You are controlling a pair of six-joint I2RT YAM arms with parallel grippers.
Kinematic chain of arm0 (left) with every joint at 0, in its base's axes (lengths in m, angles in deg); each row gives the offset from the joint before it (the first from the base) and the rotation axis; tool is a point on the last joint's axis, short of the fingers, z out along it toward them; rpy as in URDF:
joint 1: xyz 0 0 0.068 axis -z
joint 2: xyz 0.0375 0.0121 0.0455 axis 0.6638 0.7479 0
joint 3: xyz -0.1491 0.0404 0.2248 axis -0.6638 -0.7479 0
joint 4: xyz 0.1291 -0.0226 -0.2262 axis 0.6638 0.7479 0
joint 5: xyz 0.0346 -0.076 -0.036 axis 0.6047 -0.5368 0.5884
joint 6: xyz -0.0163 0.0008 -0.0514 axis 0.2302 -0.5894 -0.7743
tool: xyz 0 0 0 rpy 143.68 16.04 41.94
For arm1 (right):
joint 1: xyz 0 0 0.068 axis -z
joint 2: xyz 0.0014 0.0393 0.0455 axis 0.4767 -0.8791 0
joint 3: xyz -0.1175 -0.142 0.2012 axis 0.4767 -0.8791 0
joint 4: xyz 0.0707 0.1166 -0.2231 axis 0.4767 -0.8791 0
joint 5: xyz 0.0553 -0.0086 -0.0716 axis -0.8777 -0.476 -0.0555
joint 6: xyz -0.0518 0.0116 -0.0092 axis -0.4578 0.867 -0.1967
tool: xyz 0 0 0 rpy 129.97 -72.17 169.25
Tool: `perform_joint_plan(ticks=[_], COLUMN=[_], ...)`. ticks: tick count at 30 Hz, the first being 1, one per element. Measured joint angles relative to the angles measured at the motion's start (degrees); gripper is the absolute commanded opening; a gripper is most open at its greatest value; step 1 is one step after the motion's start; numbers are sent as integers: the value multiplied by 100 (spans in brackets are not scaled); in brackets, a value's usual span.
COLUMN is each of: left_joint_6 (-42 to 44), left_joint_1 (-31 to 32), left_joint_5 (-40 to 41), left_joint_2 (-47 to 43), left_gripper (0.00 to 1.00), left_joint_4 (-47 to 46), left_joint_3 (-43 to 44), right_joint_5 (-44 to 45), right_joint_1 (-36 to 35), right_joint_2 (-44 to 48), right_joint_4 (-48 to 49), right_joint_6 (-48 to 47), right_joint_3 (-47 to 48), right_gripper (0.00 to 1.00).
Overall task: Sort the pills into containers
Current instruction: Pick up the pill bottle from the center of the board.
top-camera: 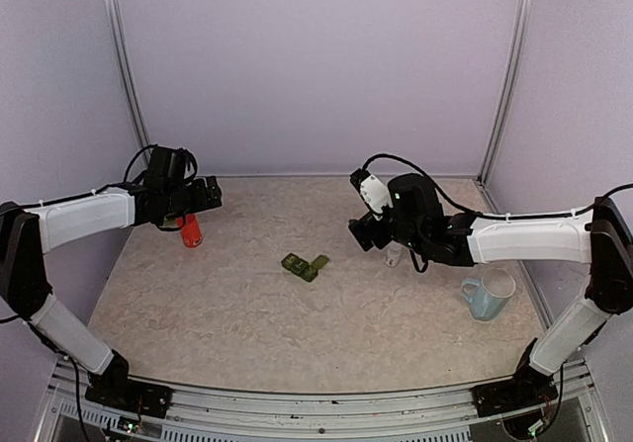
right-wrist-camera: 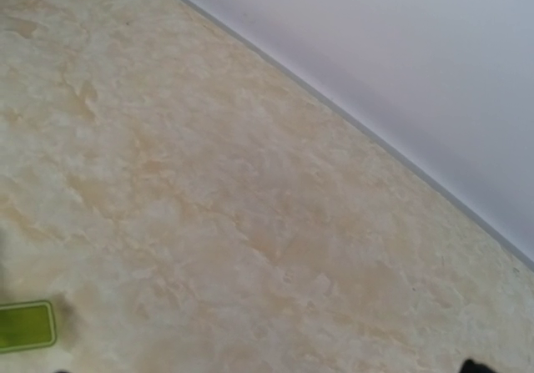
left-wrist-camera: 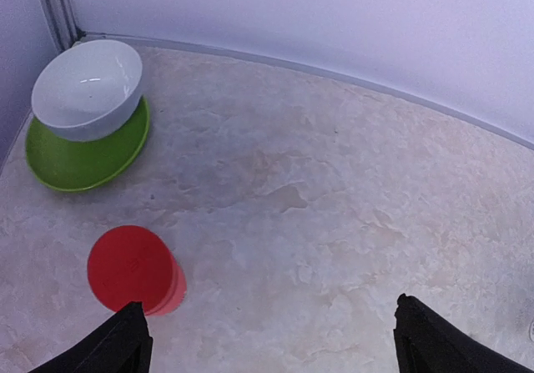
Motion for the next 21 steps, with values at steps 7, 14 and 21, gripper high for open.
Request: perform_joint_plan(ticks=[7,14,21], left_joint_6=[22,68,125], left_joint_1=[98,785,1266], left_joint_5=[81,11,-85], left_joint_2=[-46,428,776], left_gripper=[99,99,99], left_joint_4=[20,-92,-210], left_joint_3=[-83,269,463], right_joint_5=[341,564,466], right_joint_1=[39,505,1012], right_joint_2=[-15,-210,-289], right_joint_4=[-2,-391,-557], right_joint_6=[181,964,1582], right_joint_3=[0,7,-256], right_gripper=[100,95,87])
